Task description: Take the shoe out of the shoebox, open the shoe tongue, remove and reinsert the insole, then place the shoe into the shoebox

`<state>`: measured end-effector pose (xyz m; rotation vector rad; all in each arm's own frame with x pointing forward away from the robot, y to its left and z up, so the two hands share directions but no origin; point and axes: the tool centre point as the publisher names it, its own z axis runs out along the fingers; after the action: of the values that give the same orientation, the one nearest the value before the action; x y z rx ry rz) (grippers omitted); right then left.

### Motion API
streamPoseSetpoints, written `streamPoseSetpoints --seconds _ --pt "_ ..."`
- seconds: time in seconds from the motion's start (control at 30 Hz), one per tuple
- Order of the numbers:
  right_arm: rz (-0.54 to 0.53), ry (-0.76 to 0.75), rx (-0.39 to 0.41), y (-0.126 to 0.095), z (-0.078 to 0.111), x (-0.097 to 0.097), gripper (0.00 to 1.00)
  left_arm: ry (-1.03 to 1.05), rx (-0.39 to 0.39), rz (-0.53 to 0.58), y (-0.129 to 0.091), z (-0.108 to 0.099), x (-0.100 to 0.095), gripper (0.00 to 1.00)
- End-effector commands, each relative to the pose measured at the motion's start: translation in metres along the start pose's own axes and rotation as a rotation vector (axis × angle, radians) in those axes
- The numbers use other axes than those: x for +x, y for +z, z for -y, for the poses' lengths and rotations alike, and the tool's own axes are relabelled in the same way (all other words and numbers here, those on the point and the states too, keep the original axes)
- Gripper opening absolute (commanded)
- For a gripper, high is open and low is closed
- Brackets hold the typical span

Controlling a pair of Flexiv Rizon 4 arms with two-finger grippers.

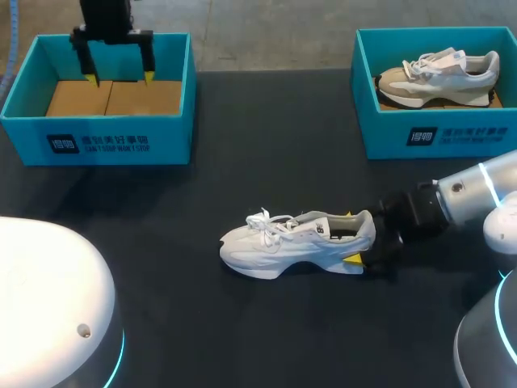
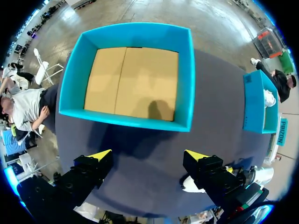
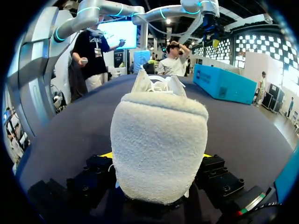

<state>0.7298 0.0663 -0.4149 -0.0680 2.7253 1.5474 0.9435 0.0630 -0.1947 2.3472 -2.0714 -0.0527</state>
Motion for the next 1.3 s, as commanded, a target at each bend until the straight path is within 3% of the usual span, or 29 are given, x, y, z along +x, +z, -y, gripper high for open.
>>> streamPoseSetpoints --seconds 0.03,0.43,0.77,1.3 --pt "-0.001 0.001 0.004 0.008 0.004 -0.002 0.00 -0.009 0.006 0.005 -0.004 -0.011 0.012 1.00" --pt "-0.001 0.001 0.004 0.008 0.004 -0.002 0.00 -0.038 -0.011 0.016 -0.001 -0.039 0.055 1.00" --pt "-0.001 0.001 0.004 0.008 0.004 -0.002 0.00 -0.034 0.009 -0.052 0.011 -0.063 0.094 1.00" --pt "-0.001 0.001 0.004 0.008 0.004 -0.002 0.00 -0.024 0.063 -0.018 0.026 -0.111 0.156 1.00"
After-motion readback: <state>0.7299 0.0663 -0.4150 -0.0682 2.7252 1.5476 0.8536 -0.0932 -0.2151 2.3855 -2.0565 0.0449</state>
